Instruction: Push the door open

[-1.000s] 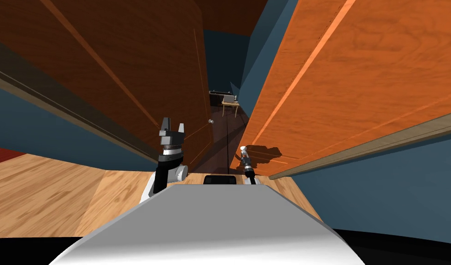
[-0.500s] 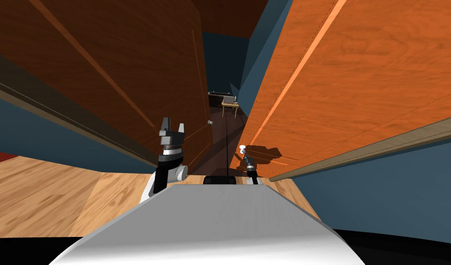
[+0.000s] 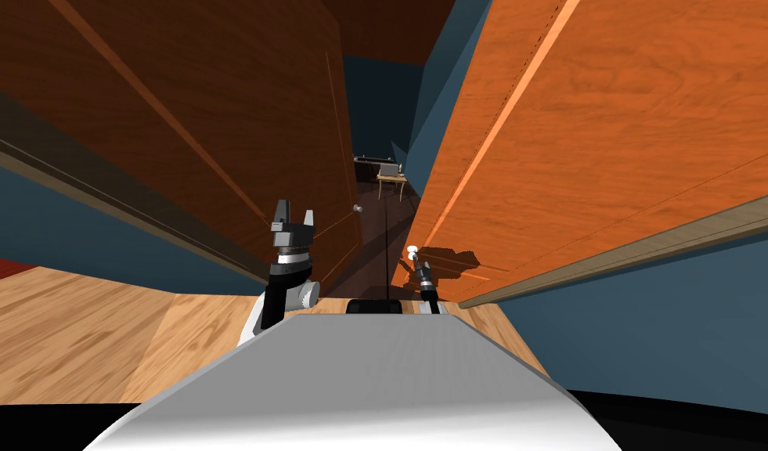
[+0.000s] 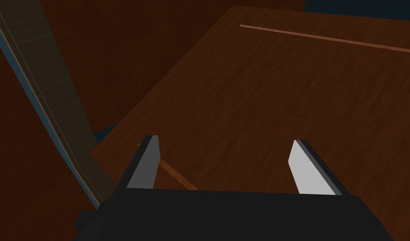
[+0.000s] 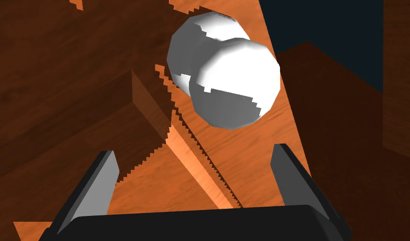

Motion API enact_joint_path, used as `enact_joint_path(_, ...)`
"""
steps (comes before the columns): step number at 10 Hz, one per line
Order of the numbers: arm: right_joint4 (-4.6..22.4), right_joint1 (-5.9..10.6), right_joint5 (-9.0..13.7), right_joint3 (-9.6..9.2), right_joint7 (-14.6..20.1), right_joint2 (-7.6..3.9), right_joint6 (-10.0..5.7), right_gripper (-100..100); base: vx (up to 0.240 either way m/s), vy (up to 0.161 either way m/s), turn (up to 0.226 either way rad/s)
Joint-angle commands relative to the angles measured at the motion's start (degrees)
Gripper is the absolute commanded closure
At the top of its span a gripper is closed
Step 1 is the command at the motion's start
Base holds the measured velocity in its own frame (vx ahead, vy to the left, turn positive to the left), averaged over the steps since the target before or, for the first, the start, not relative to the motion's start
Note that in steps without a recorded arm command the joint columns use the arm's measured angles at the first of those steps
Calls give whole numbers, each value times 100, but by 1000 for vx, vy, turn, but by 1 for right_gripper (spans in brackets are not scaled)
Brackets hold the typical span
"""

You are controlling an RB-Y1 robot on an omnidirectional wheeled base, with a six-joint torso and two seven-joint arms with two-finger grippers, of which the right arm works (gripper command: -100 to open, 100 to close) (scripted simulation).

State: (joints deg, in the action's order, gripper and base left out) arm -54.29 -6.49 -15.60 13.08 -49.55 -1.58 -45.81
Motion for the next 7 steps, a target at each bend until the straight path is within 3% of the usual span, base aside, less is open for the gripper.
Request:
enact_joint_path(1, -6, 0, 126, -77, 247, -24, -12, -100, -15, 8, 0)
enact_joint_path(7, -22, 5, 644, -387, 1177, -123, -59, -100, -14, 2, 0)
